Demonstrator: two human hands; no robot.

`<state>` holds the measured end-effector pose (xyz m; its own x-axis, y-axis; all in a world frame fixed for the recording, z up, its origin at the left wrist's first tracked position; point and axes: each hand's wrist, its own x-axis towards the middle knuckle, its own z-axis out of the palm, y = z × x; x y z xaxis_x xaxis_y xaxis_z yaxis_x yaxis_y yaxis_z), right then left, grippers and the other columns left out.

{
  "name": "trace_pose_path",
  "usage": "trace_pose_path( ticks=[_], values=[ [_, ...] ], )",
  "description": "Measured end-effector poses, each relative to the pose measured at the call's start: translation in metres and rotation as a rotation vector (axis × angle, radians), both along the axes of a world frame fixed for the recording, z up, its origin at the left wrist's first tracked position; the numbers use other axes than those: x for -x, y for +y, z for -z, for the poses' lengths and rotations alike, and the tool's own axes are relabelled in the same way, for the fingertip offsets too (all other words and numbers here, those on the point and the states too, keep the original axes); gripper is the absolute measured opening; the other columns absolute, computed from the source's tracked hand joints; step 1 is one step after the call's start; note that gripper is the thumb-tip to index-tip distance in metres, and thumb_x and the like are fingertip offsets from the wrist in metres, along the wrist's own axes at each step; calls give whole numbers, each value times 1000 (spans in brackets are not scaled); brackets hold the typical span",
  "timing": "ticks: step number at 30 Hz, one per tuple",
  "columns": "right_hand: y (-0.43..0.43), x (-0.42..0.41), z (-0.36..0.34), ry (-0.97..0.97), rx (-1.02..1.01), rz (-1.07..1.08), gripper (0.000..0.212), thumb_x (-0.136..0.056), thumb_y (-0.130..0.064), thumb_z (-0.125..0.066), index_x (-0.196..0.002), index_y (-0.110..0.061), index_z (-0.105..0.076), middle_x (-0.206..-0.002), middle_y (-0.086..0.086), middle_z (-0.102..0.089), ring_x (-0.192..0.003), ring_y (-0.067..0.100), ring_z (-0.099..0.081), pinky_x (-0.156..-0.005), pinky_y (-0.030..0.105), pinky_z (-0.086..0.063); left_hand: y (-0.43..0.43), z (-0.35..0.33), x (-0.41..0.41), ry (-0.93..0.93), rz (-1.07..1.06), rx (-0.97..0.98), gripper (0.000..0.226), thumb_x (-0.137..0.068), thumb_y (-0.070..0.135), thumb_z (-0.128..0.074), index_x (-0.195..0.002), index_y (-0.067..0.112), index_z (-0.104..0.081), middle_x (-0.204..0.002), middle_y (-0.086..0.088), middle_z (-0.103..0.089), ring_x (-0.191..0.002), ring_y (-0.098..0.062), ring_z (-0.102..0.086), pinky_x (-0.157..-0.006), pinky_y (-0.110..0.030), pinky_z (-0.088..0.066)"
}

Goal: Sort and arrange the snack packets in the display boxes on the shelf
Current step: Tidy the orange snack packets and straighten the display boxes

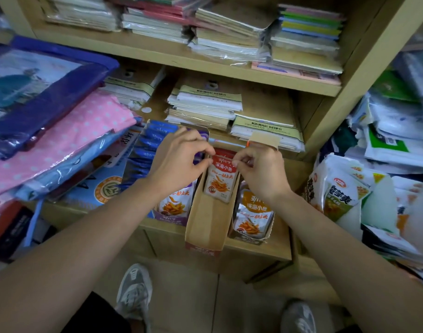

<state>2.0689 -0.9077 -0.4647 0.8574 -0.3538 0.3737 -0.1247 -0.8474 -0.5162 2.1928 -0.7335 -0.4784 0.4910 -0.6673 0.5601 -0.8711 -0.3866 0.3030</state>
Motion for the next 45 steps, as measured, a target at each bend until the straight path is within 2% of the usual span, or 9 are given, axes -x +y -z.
trace_pose_path(
  ticks=[5, 11, 16, 18, 21, 31, 39, 42, 45],
  values=[
    [0, 2, -1, -5, -12, 23, 14, -84, -16, -80, -89, -18, -67, -86, -8, -62, -68, -4, -56, -58, 7, -49, 0, 1, 2, -2, -11, -25, 18, -83, 32, -78, -100, 24, -77, -93, 6, -67, -87, -16, -55, -75, -43, -52],
    [-7, 5, -5, -47, 28, -4, 23, -82, -18, -81, -94, -18, -61, -92, -10, -57, -77, -4, -53, -62, 5, -40, 25, -9, 25, 68, 92, -49, 24, -83, 33, -73, -105, 24, -76, -99, 10, -66, -96, -12, -56, -81, -33, -50],
    [-13, -5, -14, -86, 7, -7, 20, -85, -20, -79, -99, -19, -66, -89, -6, -59, -74, 1, -53, -64, 7, -36, 71, 1, 71, 86, 172, -158, 23, -82, 42, -77, -100, 27, -77, -94, 14, -65, -89, -7, -57, -74, -28, -51],
    [-14, -9, -18, -86, -34, 5, 19, -86, -21, -78, -100, -19, -66, -84, -10, -59, -73, 1, -55, -62, 10, -38, 83, 12, 88, 83, 238, -234, 26, -83, 52, -74, -96, 29, -76, -95, 15, -64, -89, -7, -58, -75, -27, -50],
    [-15, -15, -20, -36, -17, -9, 10, -90, -18, -73, -100, -16, -72, -77, -12, -59, -69, -3, -53, -64, 11, -41, 86, 28, 100, -21, 278, -323, 16, -88, 46, -68, -92, 32, -74, -94, 17, -65, -89, -10, -56, -71, -30, -50],
    [-24, -39, -20, -10, 53, 43, 15, -96, -15, -64, -98, -10, -78, -92, 2, -76, -82, 13, -67, -79, 29, -57, 60, 45, 84, -163, 145, -247, 6, -85, 32, -78, -91, 29, -77, -81, 13, -68, -84, -16, -56, -68, -31, -47],
    [-26, -26, -28, -9, -18, 25, 27, -95, -12, -65, -121, -10, -71, -100, 4, -76, -88, 12, -70, -85, 24, -57, 57, 45, 88, -142, 113, -198, 16, -80, 34, -80, -93, 25, -76, -86, 11, -67, -86, -15, -56, -68, -29, -43],
    [-32, -3, -36, -63, -28, 17, 31, -94, -13, -67, -124, -14, -69, -94, -8, -71, -78, 3, -65, -74, 9, -49, 50, 43, 99, -140, 170, -174, 16, -83, 33, -78, -95, 23, -76, -89, 9, -66, -87, -16, -58, -70, -30, -47],
    [-42, 34, -42, -110, -48, 55, 25, -93, -15, -69, -117, -17, -73, -92, -11, -67, -72, -5, -62, -68, 6, -45, 37, 42, 112, -135, 235, -157, 16, -85, 32, -77, -98, 22, -75, -91, 9, -66, -89, -15, -56, -73, -29, -46]
  ],
)
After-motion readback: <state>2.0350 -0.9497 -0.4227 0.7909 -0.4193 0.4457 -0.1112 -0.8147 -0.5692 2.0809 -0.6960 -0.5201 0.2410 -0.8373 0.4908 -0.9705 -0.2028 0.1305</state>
